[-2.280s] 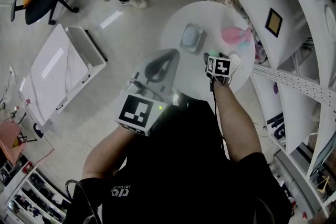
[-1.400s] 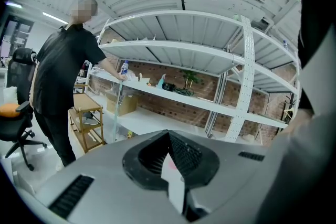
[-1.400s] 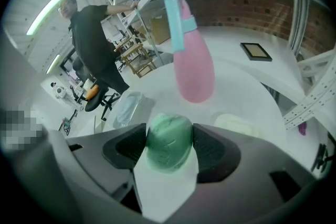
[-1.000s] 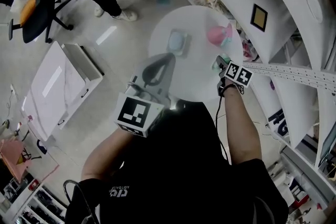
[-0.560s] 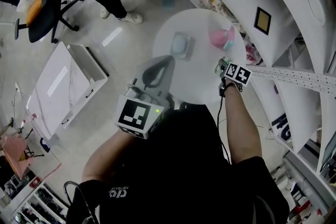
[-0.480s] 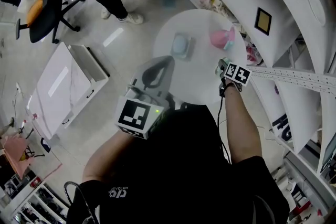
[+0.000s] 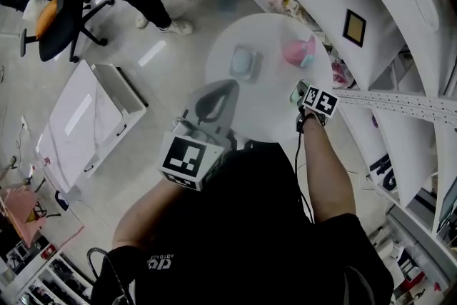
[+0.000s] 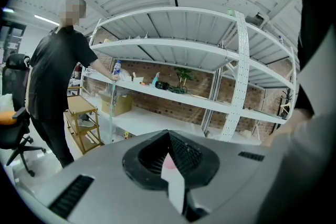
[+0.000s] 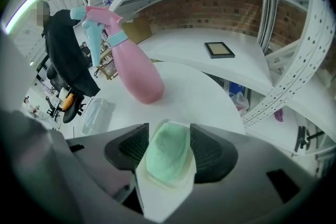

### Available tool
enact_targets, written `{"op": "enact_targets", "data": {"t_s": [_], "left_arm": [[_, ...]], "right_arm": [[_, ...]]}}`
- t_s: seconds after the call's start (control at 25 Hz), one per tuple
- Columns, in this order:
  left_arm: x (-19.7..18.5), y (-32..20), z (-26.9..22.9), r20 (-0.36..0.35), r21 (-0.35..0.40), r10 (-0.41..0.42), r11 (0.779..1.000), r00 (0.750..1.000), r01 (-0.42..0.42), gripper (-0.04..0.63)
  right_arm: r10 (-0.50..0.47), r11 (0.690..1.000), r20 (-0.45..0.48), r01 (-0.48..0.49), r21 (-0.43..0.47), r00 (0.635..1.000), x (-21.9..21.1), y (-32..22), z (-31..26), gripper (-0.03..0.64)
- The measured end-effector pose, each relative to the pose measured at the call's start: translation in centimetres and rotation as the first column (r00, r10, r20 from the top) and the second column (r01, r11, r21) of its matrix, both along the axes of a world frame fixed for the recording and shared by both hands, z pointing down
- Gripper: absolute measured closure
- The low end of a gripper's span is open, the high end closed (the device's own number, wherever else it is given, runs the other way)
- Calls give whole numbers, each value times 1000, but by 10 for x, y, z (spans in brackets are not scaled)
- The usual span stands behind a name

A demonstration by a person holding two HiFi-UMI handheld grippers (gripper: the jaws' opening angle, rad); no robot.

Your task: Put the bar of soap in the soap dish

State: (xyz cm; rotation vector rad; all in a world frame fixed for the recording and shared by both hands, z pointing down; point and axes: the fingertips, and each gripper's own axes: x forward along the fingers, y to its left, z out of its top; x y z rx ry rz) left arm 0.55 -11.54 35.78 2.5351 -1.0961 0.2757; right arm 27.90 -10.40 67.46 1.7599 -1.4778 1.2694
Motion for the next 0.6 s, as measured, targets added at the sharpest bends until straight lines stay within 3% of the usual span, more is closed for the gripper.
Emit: {"op": "enact_targets", "data": {"t_s": [0.16, 0.28, 0.6], "left_arm": [[3, 1, -1, -7, 2, 6, 1000, 1000, -6, 595], [5, 3, -3, -8, 1, 8, 1000, 1000, -8, 595], [3, 13, 1, -7, -13, 8, 1000, 1000, -8, 595]], "right_arm": [[7, 1000, 1, -7, 5, 1000, 0, 4, -5, 386], [-3, 1000, 2, 3, 13, 1000, -1, 7, -7, 573], [-26, 999, 14, 26, 22, 1000, -4, 10, -3, 601]]}}
